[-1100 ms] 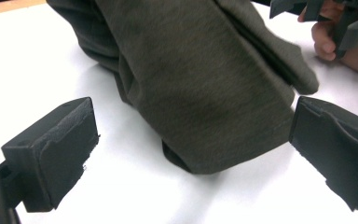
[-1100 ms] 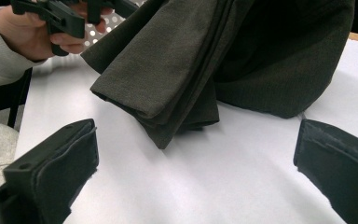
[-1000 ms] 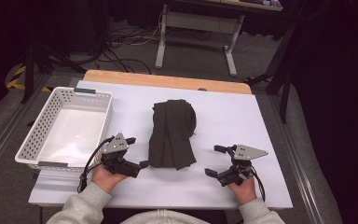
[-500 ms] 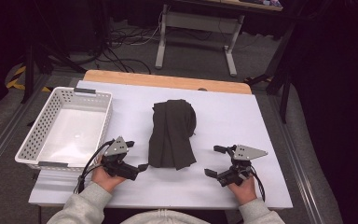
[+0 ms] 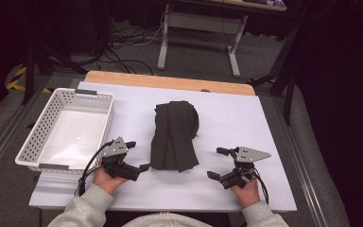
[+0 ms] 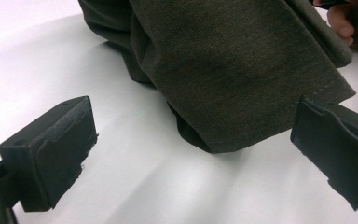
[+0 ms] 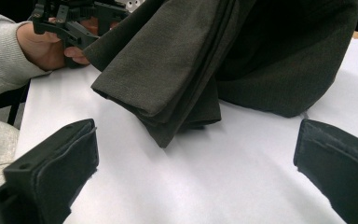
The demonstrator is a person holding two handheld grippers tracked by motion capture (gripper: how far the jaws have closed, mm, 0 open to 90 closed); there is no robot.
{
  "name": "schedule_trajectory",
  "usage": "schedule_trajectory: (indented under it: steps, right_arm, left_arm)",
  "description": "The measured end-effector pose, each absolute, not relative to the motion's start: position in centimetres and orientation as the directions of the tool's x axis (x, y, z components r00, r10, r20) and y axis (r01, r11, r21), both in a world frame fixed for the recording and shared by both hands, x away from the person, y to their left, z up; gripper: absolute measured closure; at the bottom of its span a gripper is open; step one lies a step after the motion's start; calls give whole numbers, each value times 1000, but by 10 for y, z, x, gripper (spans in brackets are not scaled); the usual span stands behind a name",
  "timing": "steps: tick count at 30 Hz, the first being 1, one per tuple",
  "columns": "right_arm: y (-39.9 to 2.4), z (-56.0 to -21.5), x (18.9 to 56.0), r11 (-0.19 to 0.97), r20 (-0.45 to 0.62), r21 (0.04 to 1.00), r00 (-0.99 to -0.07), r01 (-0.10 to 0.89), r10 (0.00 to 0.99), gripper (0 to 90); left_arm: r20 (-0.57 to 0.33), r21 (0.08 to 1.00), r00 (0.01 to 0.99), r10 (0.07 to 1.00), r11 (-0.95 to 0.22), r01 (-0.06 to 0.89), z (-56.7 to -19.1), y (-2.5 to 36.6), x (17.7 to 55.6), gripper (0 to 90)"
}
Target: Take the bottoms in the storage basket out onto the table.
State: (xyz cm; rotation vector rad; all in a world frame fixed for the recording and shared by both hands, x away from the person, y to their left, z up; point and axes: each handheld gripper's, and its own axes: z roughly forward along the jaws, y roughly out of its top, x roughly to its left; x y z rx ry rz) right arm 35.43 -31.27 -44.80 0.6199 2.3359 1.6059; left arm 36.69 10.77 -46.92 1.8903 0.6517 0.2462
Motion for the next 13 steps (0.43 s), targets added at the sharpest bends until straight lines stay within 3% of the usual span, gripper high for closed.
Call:
schedule_trajectory:
  steps: [13]
  right_arm:
    - [-313,-448,354,307,42,929,-882,207,469,8]
  left_arm:
    - [-116,907,825,553,-280,315,-469,107,366,8]
